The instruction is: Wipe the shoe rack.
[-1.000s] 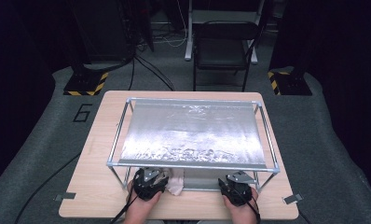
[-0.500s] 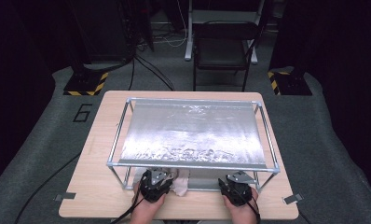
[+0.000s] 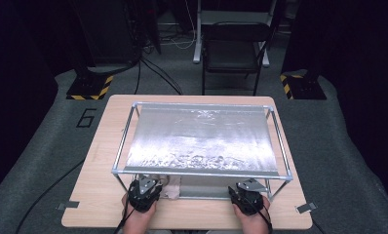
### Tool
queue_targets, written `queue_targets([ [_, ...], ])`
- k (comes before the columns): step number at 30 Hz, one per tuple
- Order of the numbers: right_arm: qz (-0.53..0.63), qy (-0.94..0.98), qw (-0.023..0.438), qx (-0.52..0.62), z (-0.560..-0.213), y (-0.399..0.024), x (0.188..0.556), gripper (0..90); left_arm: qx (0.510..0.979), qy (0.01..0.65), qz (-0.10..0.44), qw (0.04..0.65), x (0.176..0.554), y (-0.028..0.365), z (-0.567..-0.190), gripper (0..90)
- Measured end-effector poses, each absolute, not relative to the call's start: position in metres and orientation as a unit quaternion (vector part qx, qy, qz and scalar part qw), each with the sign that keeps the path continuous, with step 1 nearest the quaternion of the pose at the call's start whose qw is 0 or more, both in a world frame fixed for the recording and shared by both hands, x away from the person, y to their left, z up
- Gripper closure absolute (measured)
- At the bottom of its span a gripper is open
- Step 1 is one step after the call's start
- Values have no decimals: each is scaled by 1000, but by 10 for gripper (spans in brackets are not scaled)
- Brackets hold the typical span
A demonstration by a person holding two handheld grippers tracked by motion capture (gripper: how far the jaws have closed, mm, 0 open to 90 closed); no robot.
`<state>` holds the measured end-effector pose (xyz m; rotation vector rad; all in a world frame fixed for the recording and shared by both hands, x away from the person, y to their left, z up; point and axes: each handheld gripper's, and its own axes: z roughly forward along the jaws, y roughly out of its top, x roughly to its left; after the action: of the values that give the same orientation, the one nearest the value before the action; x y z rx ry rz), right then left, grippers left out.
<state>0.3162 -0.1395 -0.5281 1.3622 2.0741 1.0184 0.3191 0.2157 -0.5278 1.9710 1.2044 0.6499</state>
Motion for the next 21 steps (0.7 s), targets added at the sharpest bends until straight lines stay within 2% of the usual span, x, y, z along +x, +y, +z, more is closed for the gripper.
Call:
queue_targets([
  [9,369,753,228,494,-528,-139,316,631,758,479,248,367,319,216,-528,745],
  [15,371,753,230,493,-528,-139,316,632,749,487,222,390,321,200,-530,754],
  [21,370,753,231,493,-528,-139,316,632,784,440,214,382,322,173,-527,757],
])
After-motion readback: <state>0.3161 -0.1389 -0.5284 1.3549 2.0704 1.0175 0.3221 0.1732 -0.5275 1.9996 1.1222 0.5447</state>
